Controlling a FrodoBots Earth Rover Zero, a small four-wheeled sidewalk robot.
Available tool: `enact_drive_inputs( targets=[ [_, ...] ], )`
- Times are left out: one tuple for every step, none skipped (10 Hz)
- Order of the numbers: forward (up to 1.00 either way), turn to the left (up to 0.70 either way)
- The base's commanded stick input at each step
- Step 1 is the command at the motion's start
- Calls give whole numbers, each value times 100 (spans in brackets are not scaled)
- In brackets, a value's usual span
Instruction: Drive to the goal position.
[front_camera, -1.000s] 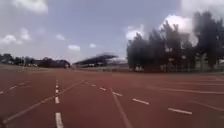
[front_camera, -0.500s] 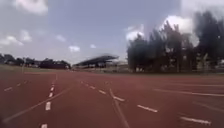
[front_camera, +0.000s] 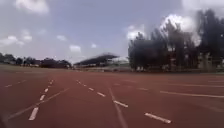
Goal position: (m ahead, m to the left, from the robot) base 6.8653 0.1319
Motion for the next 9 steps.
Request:
enact_drive_inputs(
  targets=[
    [70, 0],
    [70, 0],
    [70, 0],
    [70, 0],
    [70, 0],
    [70, 0],
    [70, 0],
    [70, 0],
    [70, 0]
  ],
)
